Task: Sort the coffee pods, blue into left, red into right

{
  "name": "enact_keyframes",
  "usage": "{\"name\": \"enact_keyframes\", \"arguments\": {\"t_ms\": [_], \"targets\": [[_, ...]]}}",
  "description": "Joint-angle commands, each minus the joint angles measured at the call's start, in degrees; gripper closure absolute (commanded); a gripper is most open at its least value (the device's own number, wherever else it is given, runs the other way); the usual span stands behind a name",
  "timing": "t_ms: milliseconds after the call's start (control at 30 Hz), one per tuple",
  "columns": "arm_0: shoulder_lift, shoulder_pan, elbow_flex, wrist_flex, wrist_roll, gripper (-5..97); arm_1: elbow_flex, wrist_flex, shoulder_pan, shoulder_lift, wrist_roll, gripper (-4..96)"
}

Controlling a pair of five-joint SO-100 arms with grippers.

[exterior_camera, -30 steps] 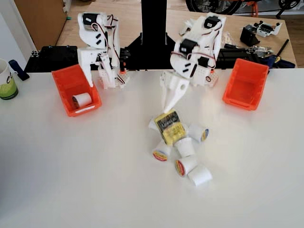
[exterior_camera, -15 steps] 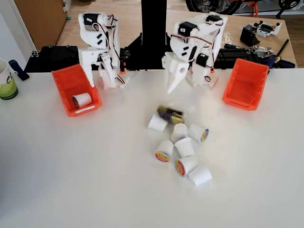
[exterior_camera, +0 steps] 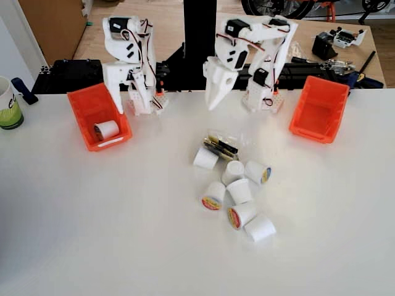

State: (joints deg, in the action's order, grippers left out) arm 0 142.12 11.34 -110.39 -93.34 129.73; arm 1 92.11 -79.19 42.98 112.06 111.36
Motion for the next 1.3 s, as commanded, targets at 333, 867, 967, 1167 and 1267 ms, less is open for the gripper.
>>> {"name": "enact_keyframes", "arguments": {"t_ms": [333,867,967,1167,1267], "targets": [[1.0,-0.5,0.4,0.2,-0.5,67,30.4,38.4,-19.2,2.4,19.7,93.9],[0.3,-0.7,0.4,2.2,0.2,68,53.3,56.3,-16.3,5.1,26.3,93.9],[0.3,-0.8,0.4,2.0,0.2,68,57.0,59.1,-16.3,5.1,28.5,93.9],[0.7,-1.1,0.4,1.8,0.0,68,64.8,65.9,-13.1,5.1,27.6,93.9],[0.8,-1.4,0.4,1.7,-0.4,68,67.5,69.4,-9.5,5.1,22.7,93.9]]}}
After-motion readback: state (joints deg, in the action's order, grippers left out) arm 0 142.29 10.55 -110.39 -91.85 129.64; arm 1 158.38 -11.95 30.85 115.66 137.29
